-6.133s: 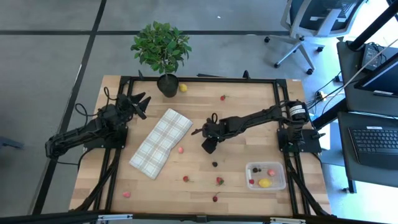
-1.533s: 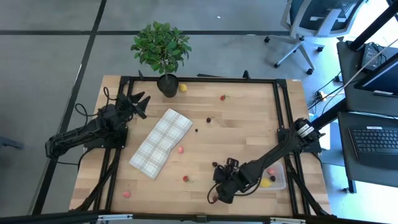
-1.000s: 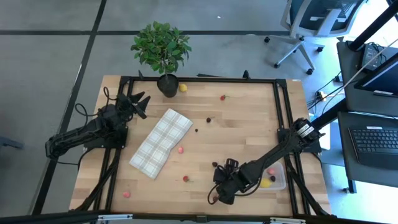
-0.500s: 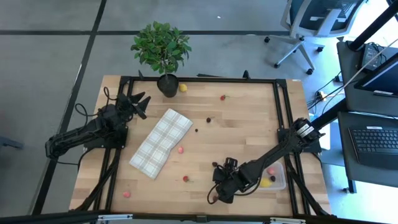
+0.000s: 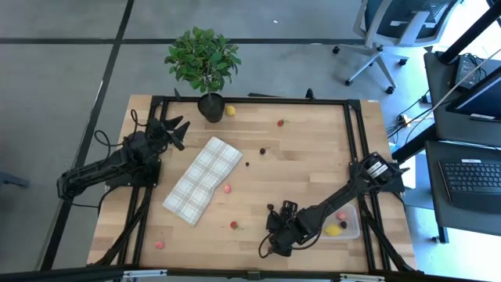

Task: Pick and placing Produce into tupperware
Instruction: Put the bottom right strawberry into the transparent bin

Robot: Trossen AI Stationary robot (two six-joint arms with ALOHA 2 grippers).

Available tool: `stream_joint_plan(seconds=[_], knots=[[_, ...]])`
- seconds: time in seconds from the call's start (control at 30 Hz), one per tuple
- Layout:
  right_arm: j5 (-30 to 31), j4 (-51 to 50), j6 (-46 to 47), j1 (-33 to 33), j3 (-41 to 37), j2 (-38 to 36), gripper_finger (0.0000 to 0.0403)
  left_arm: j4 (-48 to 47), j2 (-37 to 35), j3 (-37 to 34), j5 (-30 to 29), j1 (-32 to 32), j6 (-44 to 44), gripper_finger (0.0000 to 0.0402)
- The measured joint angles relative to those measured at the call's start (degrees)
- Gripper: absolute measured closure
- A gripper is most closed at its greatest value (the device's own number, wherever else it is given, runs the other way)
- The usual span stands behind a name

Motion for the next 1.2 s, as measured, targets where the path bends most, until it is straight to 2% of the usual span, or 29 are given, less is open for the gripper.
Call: stream_joint_plan(seconds=[0.33, 0.43, 0.77, 0.9, 1.03, 1.2], knots=[[-0.52, 1.0, 0.26, -0.02, 0.29, 2.92, 0.0091, 0.0, 0.0, -0.01, 0.26, 0.0, 0.09, 0.0176], [-0.77, 0.7, 0.29, -0.02, 0.28, 3.06, 0.0115, 0.0, 0.0, 0.0, 0.26, 0.0, 0.08, 0.0176], [-1.43, -0.19, 0.25, -0.07, 0.9, 3.3, 0.024, 0.0, 0.0, -0.01, 0.25, -0.02, 0.03, 0.0176], [-1.62, -0.71, 0.23, -0.07, 0.91, 3.25, 0.0278, -0.01, 0.0, -0.01, 0.24, -0.01, 0.02, 0.0176], [-2.04, -2.29, 1.22, -0.11, 0.92, 2.1, 0.0281, 0.0, 0.0, -0.02, 0.24, 0.0, -0.04, 0.0176], [-3.52, -9.61, 4.25, 0.0, 0.31, -2.11, 0.0281, 0.0, 0.0, -0.02, 0.24, 0.0, -0.39, 0.0176]])
